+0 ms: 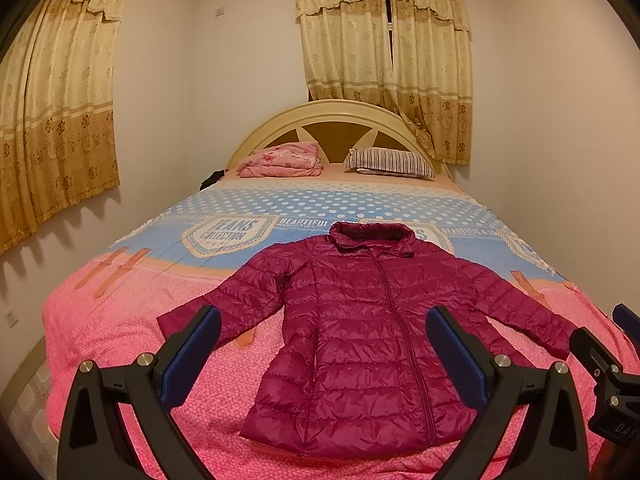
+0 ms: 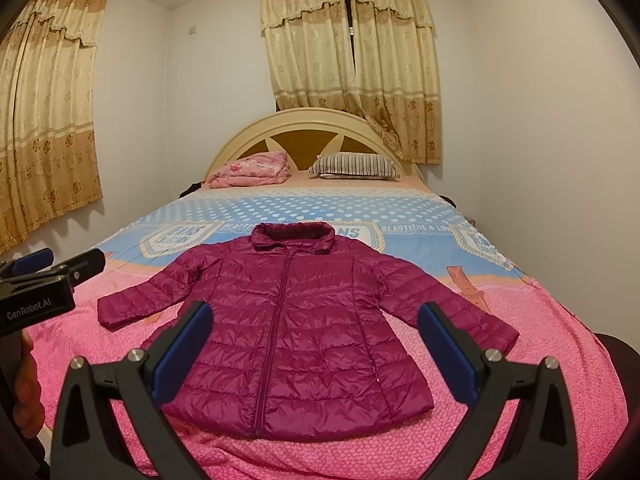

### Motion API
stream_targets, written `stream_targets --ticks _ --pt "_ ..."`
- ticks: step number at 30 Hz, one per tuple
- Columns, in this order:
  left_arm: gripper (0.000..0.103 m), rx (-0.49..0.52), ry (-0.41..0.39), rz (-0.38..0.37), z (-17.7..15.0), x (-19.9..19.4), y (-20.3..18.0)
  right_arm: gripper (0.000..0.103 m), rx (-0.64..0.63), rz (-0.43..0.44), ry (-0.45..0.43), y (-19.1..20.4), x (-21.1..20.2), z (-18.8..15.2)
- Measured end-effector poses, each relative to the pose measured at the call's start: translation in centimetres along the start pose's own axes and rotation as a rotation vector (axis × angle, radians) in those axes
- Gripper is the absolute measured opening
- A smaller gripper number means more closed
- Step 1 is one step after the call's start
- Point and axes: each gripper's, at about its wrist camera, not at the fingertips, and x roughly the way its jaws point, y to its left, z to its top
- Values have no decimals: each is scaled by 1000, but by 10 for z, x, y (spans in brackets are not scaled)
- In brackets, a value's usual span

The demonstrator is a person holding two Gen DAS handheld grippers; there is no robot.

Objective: Fold large clothes

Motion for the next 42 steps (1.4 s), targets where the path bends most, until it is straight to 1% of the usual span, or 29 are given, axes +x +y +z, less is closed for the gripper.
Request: stream_targets --ticks 42 --pt "102 -18 5 -13 -4 2 1 103 -5 13 15 2 4 -3"
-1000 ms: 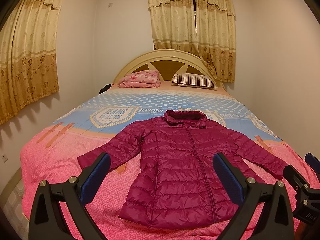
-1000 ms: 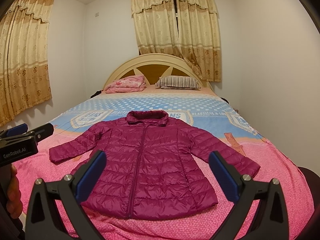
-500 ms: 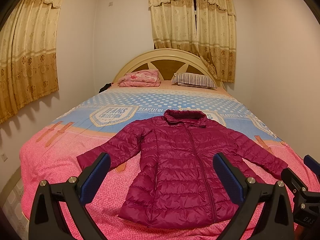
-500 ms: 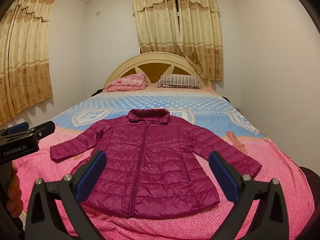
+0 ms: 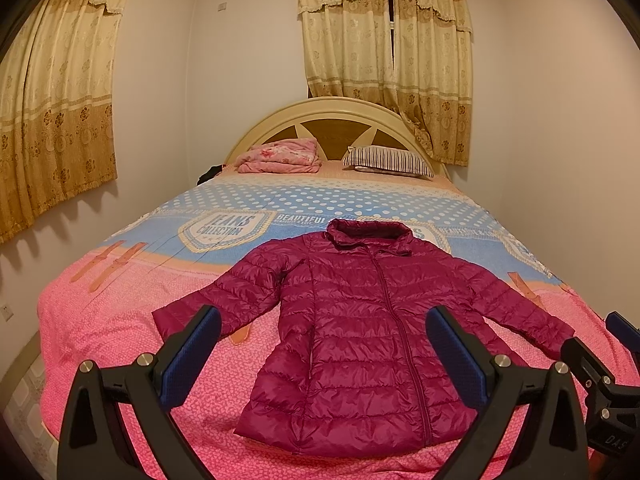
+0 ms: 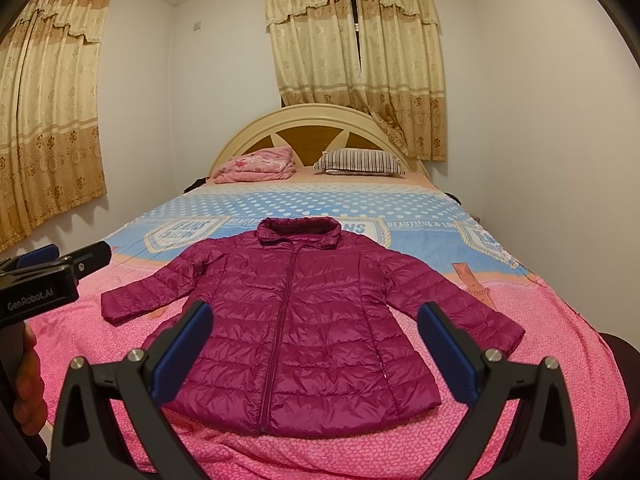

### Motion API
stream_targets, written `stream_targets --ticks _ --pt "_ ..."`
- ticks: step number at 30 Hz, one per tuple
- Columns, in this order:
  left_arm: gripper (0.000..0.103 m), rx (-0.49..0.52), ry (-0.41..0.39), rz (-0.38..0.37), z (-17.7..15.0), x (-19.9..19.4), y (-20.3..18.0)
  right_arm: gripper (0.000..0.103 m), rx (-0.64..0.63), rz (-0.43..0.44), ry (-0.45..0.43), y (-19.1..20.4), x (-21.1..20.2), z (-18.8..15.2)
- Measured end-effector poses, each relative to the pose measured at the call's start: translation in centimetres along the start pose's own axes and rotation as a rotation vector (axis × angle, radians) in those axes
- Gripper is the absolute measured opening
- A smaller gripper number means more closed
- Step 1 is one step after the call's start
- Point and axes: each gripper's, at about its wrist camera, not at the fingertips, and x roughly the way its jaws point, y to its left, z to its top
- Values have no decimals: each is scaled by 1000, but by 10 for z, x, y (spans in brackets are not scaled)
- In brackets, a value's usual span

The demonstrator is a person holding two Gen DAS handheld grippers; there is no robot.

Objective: Fold large clothes

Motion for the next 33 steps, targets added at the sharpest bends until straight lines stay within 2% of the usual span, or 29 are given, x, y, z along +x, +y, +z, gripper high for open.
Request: stream_targets --ticks 15,20,27,33 --pt "102 -4 8 -4 -3 -1 -1 103 2 2 5 1 1 -1" --pt "102 -32 42 -28 -6 9 4 103 5 7 3 2 1 -3" --pt "102 -25 77 -23 -13 39 5 103 32 21 33 -14 25 -13" --pt "102 -6 121 12 -22 91 10 100 109 -31 114 -53 69 -30"
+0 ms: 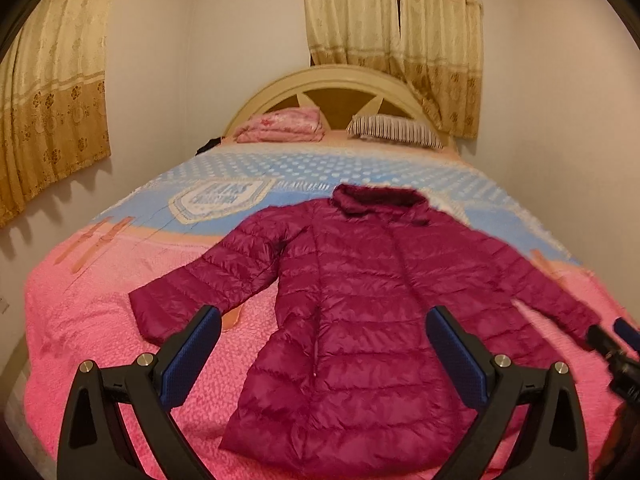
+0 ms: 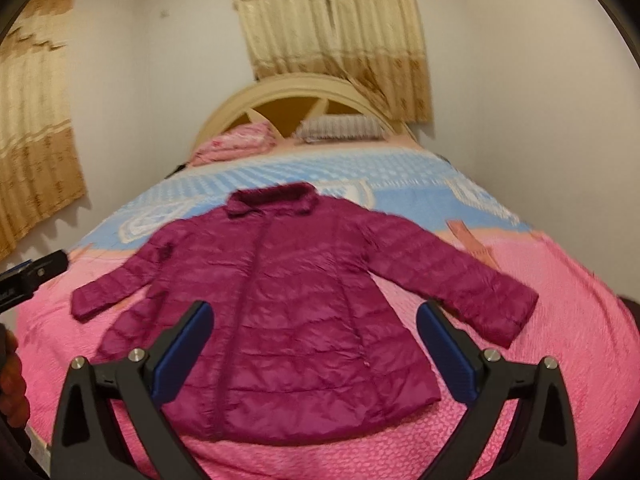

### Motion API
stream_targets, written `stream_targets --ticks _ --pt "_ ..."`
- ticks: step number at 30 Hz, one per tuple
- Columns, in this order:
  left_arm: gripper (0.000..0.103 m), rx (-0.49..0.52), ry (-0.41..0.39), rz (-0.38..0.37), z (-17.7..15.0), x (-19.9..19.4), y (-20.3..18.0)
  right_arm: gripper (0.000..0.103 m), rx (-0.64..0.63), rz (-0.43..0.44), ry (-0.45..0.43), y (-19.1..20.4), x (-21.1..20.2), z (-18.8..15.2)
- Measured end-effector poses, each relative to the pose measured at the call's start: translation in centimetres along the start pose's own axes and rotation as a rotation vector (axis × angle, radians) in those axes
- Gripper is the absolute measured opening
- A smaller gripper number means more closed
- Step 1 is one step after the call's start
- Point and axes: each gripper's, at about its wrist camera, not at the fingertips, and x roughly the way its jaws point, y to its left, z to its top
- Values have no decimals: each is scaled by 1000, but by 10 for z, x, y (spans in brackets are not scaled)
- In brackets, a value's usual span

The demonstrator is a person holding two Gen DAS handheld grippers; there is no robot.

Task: Fold large clothes
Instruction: 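Grasp the jacket sleeve cuff with the right tool and lift it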

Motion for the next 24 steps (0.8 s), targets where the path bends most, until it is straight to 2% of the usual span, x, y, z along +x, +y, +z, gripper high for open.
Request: stream_targets --ticks 9,18,24 --pt "102 17 106 39 -5 91 -2 87 177 -141 125 -90 65 -4" --pt "102 26 158 74 -3 139 6 76 352 -296 201 -184 93 -13" --pt "102 21 170 106 3 154 19 66 419 -316 267 -217 109 -16"
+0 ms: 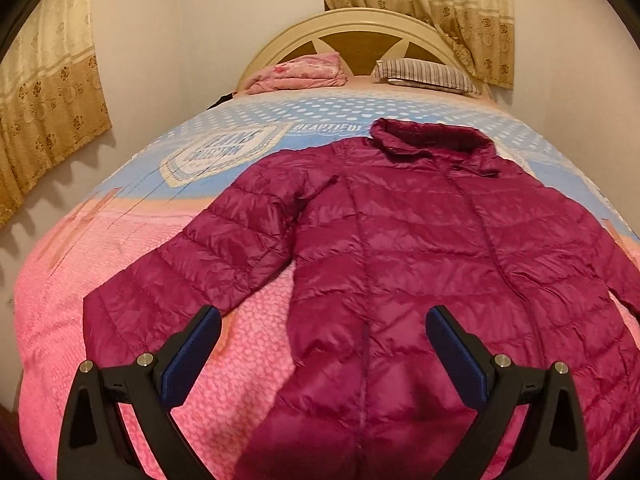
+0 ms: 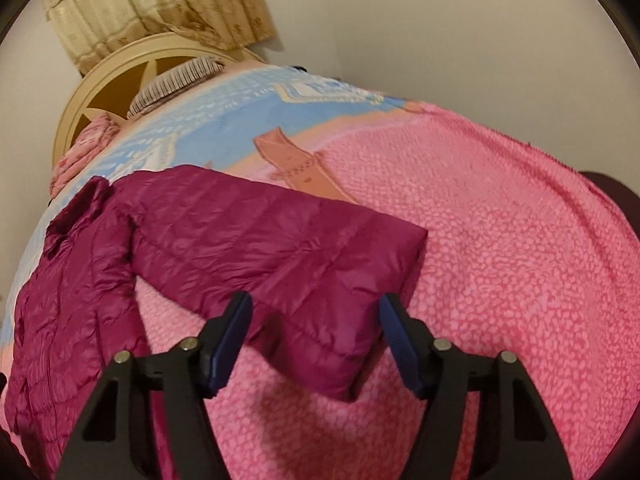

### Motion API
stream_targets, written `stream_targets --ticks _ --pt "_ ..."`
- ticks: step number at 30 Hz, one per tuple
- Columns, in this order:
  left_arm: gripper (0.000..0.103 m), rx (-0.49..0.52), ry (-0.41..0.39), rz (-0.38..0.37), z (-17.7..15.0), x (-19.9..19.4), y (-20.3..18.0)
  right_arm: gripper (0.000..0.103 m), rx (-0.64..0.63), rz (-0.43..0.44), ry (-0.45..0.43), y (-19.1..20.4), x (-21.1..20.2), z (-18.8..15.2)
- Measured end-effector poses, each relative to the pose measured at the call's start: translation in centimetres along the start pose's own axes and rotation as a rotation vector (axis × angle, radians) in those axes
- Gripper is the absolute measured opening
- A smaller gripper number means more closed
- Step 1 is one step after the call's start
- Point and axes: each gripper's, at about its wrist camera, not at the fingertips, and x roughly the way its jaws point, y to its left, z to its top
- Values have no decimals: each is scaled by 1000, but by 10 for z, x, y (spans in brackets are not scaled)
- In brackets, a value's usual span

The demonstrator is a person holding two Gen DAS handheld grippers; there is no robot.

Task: Fold large clothes
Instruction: 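Grasp the jacket sleeve cuff with the right tool and lift it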

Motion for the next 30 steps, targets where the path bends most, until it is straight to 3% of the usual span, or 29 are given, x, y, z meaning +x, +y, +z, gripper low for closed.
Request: stream_targets --ticks 4,9,13,19,30 --pt "102 10 -2 23 3 5 7 54 -17 10 47 1 16 3" --pt "102 10 28 48 4 14 24 22 -62 38 85 2 24 8" --pt "102 8 38 58 7 15 34 17 -136 40 64 14 16 16" --pt "102 -6 34 86 22 14 48 14 -285 26 -45 51 -14 42" --pt "102 -21 10 116 47 20 64 12 -623 48 -221 178 -42 60"
